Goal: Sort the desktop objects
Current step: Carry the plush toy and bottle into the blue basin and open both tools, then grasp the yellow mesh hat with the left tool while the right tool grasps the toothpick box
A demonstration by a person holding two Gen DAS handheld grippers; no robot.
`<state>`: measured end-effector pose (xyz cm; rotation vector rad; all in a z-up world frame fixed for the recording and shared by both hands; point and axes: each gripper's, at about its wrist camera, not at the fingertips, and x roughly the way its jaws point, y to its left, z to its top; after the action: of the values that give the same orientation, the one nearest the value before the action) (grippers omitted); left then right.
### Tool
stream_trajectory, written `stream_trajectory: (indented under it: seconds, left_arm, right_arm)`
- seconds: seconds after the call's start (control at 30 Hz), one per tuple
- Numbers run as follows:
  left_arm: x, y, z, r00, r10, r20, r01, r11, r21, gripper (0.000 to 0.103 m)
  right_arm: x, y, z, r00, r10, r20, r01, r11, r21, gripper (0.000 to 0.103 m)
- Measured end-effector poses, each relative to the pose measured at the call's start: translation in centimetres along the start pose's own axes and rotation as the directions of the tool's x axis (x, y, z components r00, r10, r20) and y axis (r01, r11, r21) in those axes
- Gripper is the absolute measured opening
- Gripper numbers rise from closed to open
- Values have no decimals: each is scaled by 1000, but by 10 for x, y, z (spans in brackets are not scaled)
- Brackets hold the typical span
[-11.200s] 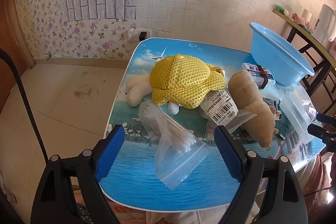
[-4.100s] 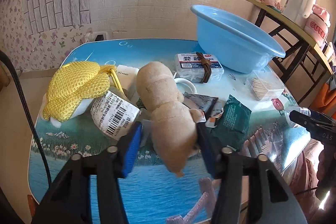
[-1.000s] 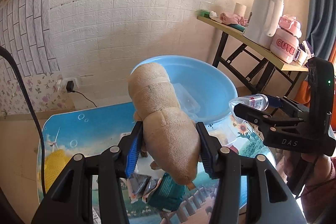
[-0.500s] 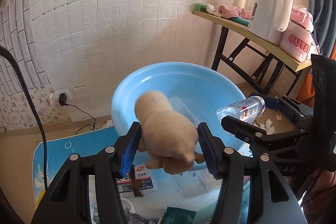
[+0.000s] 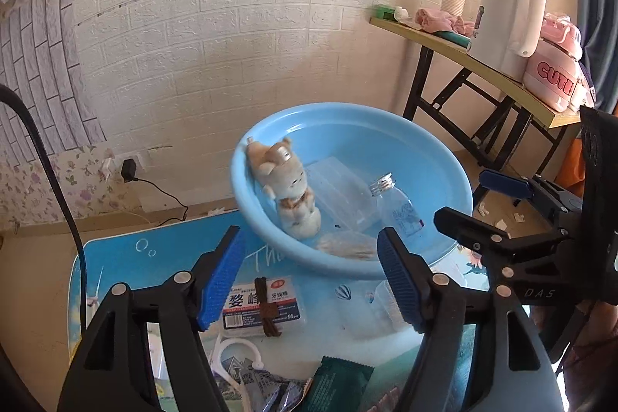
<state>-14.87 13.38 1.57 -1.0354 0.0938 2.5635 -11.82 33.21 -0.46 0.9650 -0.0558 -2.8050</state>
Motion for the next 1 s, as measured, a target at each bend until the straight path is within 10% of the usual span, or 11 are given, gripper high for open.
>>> stream_trajectory:
  seconds: [0.57,1.0]
  left_arm:
    - [-49,97,-84,972,207,-113,-222,964,-145,86]
    - [-61,141,-128,960,227,-165,-261,937,-231,87]
  right_arm:
    - [9,10,-56,985,-33,-171,43,998,53,96]
    - [36,29,-70,965,-64,-254,75,997,34,103]
